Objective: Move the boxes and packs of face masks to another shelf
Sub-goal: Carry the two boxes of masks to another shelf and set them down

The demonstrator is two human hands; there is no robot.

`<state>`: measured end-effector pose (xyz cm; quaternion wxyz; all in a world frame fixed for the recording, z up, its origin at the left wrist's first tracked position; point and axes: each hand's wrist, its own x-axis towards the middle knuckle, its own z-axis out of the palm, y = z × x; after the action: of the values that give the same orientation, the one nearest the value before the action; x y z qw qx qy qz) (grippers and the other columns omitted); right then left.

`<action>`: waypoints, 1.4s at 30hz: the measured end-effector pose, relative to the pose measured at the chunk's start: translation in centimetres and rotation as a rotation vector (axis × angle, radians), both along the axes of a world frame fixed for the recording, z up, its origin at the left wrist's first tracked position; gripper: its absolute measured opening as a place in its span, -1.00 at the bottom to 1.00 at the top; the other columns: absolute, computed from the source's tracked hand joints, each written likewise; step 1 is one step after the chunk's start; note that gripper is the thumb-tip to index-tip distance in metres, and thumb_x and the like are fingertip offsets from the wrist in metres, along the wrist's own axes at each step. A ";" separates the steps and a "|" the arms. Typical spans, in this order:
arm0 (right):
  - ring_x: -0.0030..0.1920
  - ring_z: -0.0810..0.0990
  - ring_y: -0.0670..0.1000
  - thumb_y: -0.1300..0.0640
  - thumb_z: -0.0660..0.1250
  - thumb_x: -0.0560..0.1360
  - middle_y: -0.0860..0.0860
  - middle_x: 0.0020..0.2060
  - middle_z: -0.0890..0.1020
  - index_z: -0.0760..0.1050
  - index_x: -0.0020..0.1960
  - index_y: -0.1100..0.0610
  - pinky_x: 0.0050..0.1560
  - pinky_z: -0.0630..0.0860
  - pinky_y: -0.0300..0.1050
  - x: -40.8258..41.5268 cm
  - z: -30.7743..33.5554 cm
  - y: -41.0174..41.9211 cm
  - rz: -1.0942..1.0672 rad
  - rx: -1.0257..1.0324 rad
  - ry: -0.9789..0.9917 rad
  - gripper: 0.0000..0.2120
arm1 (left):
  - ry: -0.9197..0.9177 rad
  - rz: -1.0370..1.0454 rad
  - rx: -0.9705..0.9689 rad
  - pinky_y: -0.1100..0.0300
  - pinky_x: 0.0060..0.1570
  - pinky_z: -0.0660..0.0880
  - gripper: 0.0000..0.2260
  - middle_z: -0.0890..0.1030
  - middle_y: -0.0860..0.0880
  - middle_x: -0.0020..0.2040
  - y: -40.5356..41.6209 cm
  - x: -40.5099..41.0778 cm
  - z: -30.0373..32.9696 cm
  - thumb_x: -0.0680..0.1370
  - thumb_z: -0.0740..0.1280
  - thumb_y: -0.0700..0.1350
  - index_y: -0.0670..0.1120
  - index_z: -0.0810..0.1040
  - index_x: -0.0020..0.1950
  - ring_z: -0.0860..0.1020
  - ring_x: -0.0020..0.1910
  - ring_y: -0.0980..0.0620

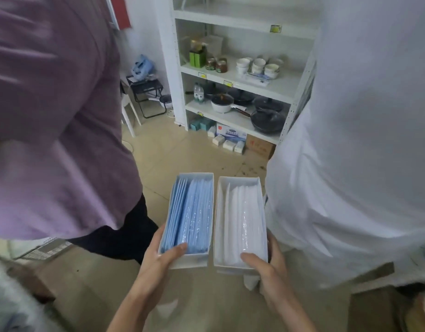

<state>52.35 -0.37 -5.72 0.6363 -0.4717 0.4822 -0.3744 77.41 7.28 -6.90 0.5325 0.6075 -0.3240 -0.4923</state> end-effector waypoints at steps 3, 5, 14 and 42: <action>0.14 0.67 -0.03 0.00 0.59 0.19 -0.11 0.15 0.67 0.40 0.39 -0.18 0.15 0.60 0.04 1.0 0.0 -2.5 0.011 0.011 -0.007 -0.19 | 0.030 0.047 -0.016 0.09 -0.04 0.64 -0.40 0.68 -0.03 0.21 -1.4 1.2 0.3 0.40 0.53 0.12 0.22 0.46 0.41 0.68 0.14 -0.05; 0.13 0.67 -0.07 0.02 0.59 0.21 -0.13 0.15 0.67 0.40 0.38 -0.18 0.07 0.62 -0.06 1.5 -0.2 -4.3 0.029 0.009 0.003 -0.22 | 0.045 0.082 -0.016 0.15 -0.07 0.64 -0.38 0.68 -0.06 0.20 -2.5 1.6 0.5 0.38 0.56 0.15 0.20 0.46 0.41 0.69 0.13 -0.07; 0.11 0.67 -0.08 -0.07 0.60 0.15 -0.13 0.12 0.68 0.42 0.35 -0.19 0.09 0.57 -0.05 3.1 0.1 -12.5 0.152 0.032 0.006 -0.21 | 0.067 0.258 -0.042 0.18 -0.09 0.65 -0.38 0.70 -0.03 0.17 -8.0 2.3 1.2 0.34 0.59 0.15 0.20 0.50 0.36 0.70 0.10 -0.05; 0.10 0.66 -0.06 -0.09 0.65 0.06 -0.20 0.07 0.69 0.48 0.26 -0.26 0.18 0.54 0.05 16.5 -0.2 -42.8 0.040 0.108 -0.003 -0.21 | 0.132 0.284 -0.038 0.00 0.02 0.63 -0.10 0.69 0.02 0.16 -39.9 16.4 0.8 0.07 0.69 0.20 0.30 0.44 0.37 0.70 0.08 -0.03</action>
<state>68.89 -43.19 -5.97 0.6687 -0.4457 0.4913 -0.3358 93.83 -32.59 -6.15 0.6282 0.6034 -0.2085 -0.4448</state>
